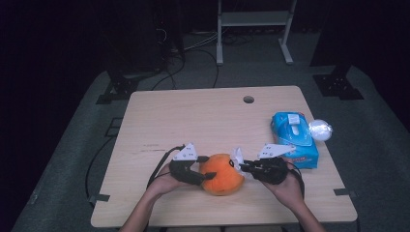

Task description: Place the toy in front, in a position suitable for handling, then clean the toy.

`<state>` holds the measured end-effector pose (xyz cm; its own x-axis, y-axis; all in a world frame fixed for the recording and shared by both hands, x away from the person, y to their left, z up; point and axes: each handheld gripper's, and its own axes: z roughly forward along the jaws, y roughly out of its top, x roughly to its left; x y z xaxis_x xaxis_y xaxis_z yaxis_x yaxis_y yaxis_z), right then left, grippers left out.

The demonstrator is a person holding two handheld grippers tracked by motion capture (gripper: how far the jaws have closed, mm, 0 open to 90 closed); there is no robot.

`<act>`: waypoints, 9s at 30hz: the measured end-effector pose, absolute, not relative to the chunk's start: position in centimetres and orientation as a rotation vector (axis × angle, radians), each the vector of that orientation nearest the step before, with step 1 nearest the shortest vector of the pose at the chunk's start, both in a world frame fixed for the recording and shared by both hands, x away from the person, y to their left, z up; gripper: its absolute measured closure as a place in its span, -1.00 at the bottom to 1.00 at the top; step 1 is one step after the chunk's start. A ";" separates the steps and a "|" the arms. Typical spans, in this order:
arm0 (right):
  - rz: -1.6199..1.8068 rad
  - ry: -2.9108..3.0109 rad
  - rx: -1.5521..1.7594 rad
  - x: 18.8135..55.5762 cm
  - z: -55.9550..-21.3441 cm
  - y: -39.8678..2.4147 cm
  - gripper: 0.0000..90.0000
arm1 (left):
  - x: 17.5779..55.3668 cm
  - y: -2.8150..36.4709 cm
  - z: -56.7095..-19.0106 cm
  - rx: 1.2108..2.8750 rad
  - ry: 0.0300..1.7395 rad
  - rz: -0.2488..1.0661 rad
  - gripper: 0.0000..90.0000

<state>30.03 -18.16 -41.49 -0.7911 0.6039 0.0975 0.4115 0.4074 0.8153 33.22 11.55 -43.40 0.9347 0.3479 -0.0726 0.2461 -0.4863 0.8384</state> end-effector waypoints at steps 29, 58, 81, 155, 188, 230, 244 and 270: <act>1.406 2.559 0.748 28.1 -41.2 -16.8 0.78 | 32.5 10.7 -43.4 2.102 0.400 0.136 -0.33; 1.415 2.503 0.861 28.9 -41.0 -17.9 0.78 | 30.9 9.7 -42.9 2.136 0.290 0.191 -0.33; 1.441 2.498 0.890 29.7 -40.9 -17.3 0.78 | 30.3 9.0 -43.1 2.135 0.292 0.218 -0.36; 1.452 2.521 0.890 30.0 -40.6 -17.0 0.80 | 31.2 10.9 -44.2 2.094 0.374 0.181 -0.30; 1.364 2.426 1.004 30.1 -41.8 -19.1 0.79 | 32.0 11.0 -42.6 2.094 0.408 0.131 -0.29; 1.307 2.457 0.847 28.8 -41.1 -16.7 0.80 | 32.7 10.4 -44.3 2.021 0.453 0.057 -0.39; 1.326 2.434 0.884 29.4 -40.8 -17.5 0.80 | 32.0 9.4 -44.1 2.027 0.430 0.105 -0.45; 1.358 2.455 0.854 28.9 -39.7 -17.1 0.80 | 30.6 7.3 -43.8 2.044 0.408 0.179 -0.24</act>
